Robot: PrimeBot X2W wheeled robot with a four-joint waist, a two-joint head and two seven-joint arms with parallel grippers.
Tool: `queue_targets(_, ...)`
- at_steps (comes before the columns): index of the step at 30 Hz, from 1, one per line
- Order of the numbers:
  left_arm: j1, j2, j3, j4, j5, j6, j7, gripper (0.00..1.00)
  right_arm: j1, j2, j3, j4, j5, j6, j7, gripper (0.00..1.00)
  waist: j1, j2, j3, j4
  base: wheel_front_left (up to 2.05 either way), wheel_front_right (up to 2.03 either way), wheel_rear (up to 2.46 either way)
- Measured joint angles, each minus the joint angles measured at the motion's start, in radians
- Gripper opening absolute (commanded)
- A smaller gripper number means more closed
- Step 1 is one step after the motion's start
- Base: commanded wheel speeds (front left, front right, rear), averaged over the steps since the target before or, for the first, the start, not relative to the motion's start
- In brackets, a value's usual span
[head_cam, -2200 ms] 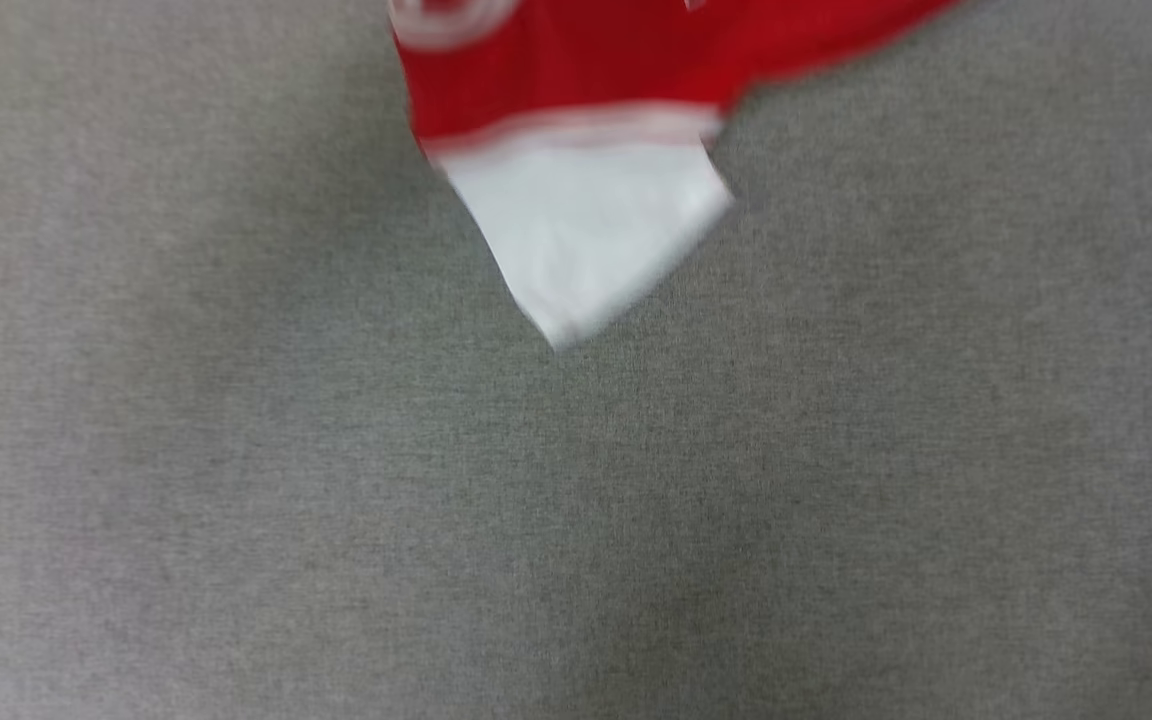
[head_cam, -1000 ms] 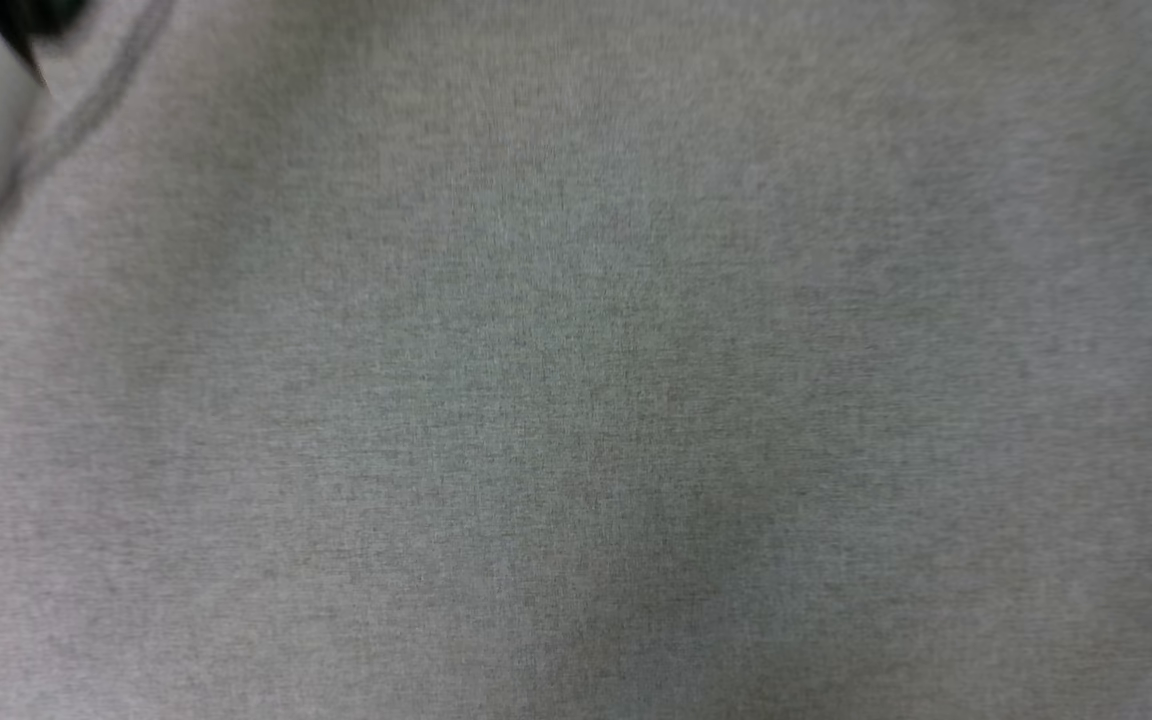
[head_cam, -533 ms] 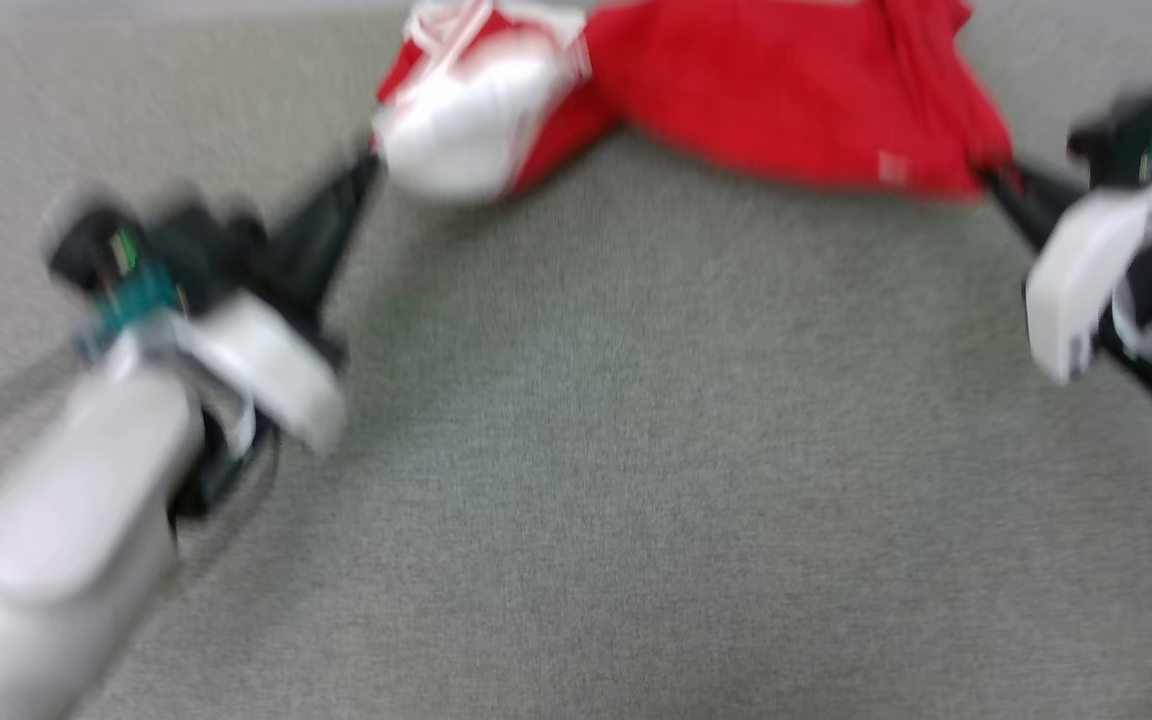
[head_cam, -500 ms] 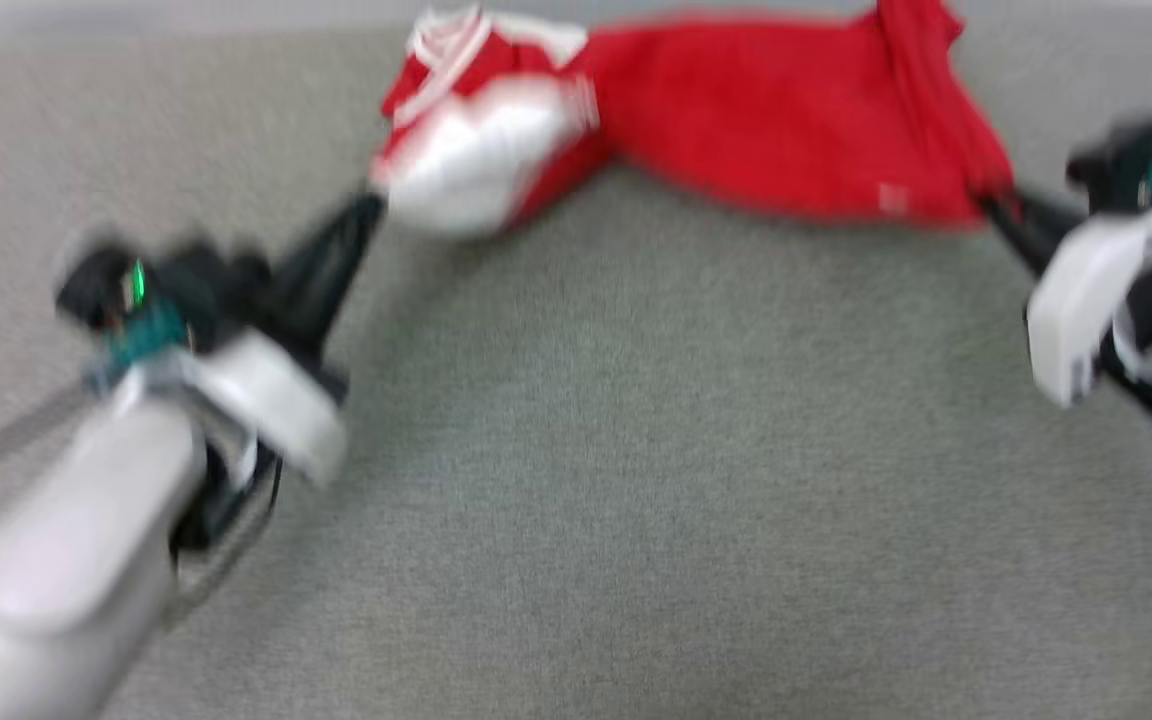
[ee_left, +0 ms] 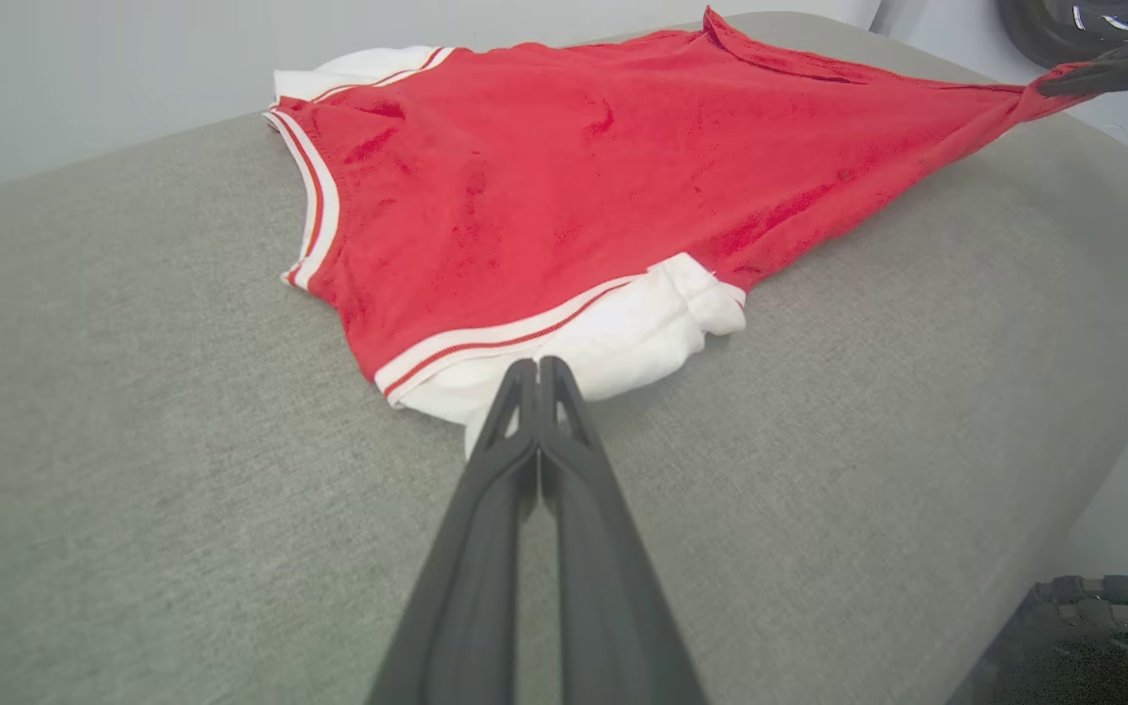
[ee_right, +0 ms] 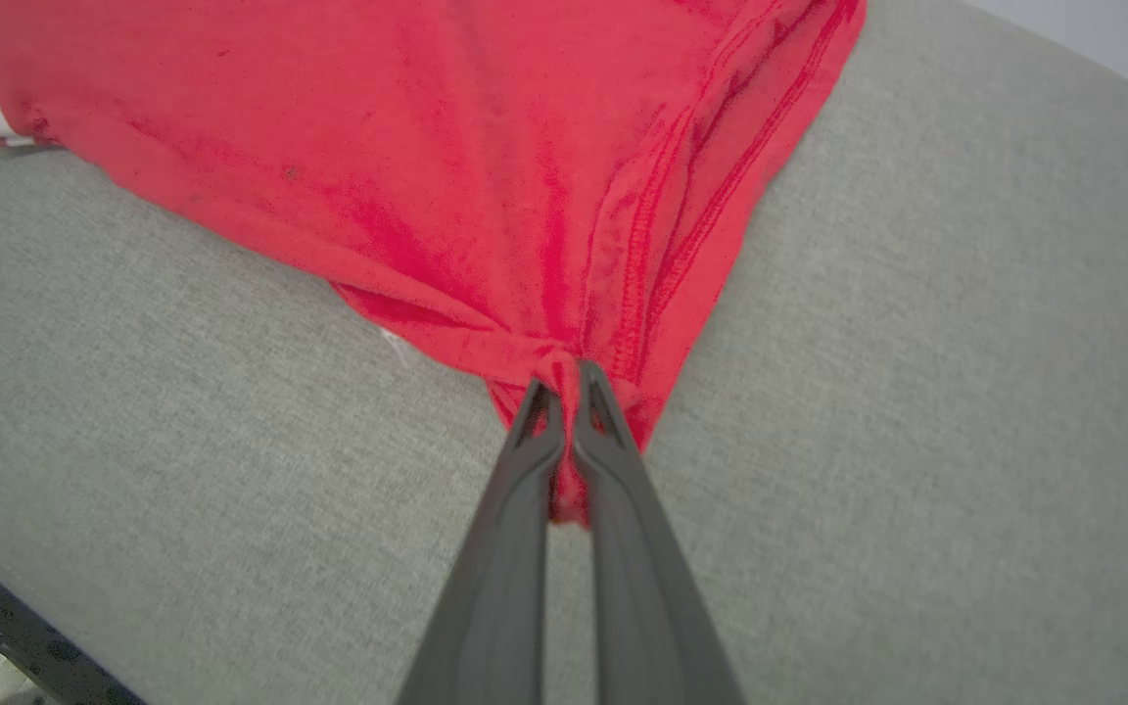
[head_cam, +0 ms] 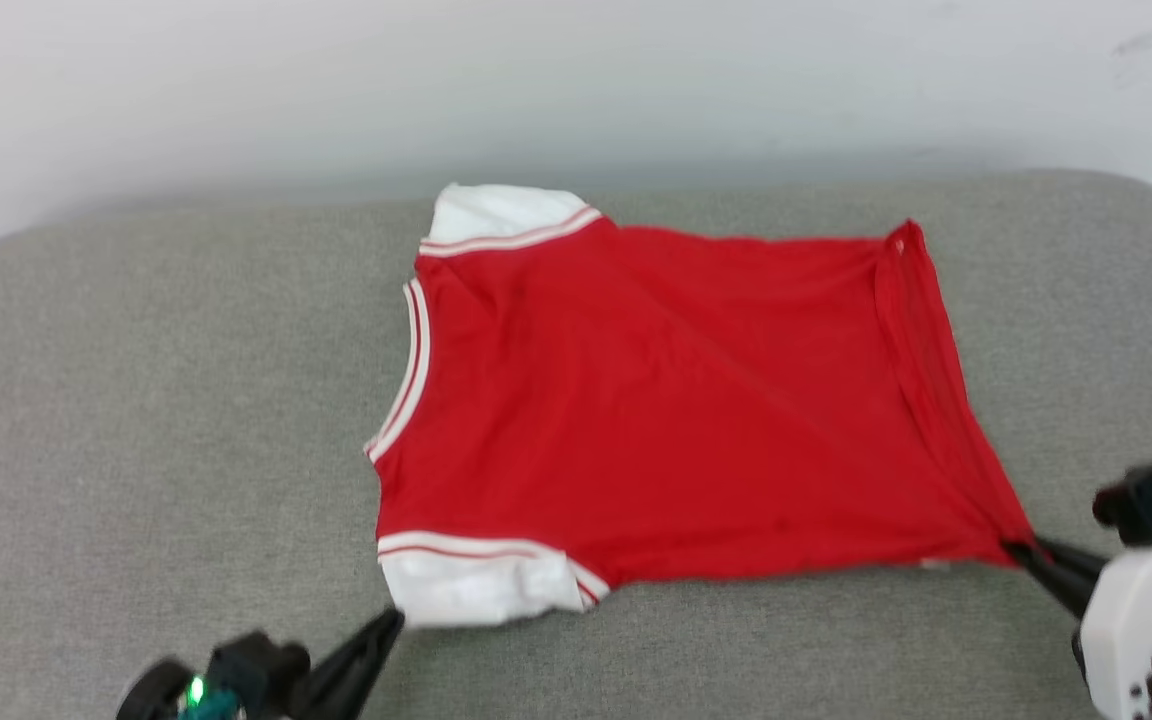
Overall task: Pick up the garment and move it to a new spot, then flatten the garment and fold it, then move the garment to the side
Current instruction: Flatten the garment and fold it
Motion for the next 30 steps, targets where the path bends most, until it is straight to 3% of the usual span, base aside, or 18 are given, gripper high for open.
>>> queue_targets(6, 0.163, -0.001, -0.007, -0.033, -0.042, 0.050, 0.000, 0.00, 0.222, -0.031, -0.111, -0.065, 0.015, 0.000, 0.020, 0.00, 0.0001, 0.0000, -0.065, -0.005, 0.00, 0.00, 0.00)
queue_targets(16, 0.290, 0.034, -0.070, -0.056, -0.065, 0.057, 0.031, 0.00, 0.503, -0.043, -0.284, -0.164, -0.023, 0.000, 0.093, 0.00, 0.0000, 0.0000, -0.103, 0.018, 0.00, 0.00, 0.00)
queue_targets(30, 0.000, 0.002, -0.002, -0.013, 0.031, -0.014, 0.026, 0.00, 0.487, 0.044, -0.574, -0.289, -0.128, 0.000, 0.163, 0.00, 0.0003, 0.0000, -0.029, 0.016, 0.00, 0.00, 0.00)
